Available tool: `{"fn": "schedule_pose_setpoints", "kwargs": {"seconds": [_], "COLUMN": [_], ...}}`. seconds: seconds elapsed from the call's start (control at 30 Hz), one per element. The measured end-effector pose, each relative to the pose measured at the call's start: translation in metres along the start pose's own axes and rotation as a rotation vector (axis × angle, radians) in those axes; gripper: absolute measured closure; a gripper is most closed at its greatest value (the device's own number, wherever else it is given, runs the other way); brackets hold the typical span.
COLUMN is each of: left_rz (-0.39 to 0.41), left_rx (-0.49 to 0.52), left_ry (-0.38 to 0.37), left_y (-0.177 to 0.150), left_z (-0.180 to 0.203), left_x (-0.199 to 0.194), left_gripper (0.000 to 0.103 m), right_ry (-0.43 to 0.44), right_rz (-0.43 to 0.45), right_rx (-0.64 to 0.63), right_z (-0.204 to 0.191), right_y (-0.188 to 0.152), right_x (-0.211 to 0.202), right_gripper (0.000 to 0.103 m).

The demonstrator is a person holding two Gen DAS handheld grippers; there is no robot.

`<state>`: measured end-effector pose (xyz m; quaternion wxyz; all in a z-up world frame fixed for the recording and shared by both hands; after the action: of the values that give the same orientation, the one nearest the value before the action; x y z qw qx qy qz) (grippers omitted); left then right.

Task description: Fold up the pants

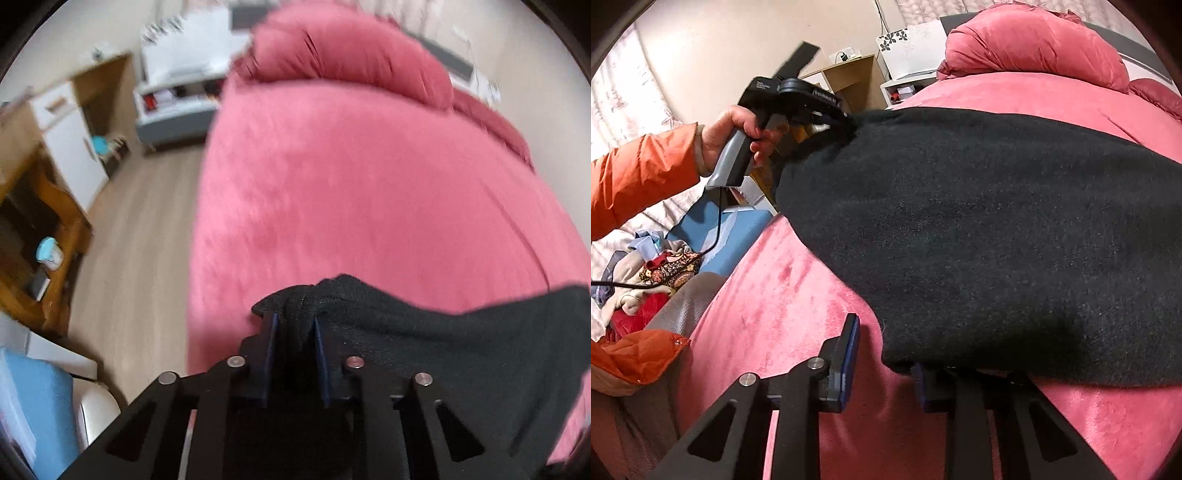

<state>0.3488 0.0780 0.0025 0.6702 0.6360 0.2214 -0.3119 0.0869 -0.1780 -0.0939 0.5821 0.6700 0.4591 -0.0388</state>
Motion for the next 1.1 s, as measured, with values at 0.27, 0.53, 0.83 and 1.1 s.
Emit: {"fn": "schedule_pose_setpoints", "kwargs": {"seconds": [0.27,0.53,0.83,1.1], "left_rz": [-0.011,0.062,0.163,0.149], "left_rx": [-0.08,-0.074,-0.13,0.202], "left_ry": [0.057,0.157,0.331,0.069], "left_y": [-0.016,-0.019,-0.047,-0.09], "left_z": [-0.023,-0.041,-0.046,0.098], "left_x": [0.028,-0.004,-0.047,-0.045], "left_gripper": [0.069,0.017,0.019,0.018], "right_ry": [-0.003,-0.017,-0.084,-0.199], "right_rz": [0.005,0.039,0.042,0.208], "right_rx": [0.037,0.133,0.152,0.545], "right_z": [0.004,0.012,0.009,0.1], "right_y": [-0.005,-0.007,-0.01,-0.038], "right_x": [0.002,-0.001,-0.018,-0.115], "right_gripper": [0.083,0.083,0.077,0.075]}}
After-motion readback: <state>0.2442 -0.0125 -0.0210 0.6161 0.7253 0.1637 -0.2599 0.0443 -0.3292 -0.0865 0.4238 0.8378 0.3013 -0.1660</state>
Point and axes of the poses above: each gripper's, at about its wrist camera, not at the fingertips, and x roughly the way its jaws point, z to its right, y to its top, the point moved 4 cm from there along x, roughly the way its jaws point, and after that the axes turned 9 degrees about z, right-handed, at the moved point
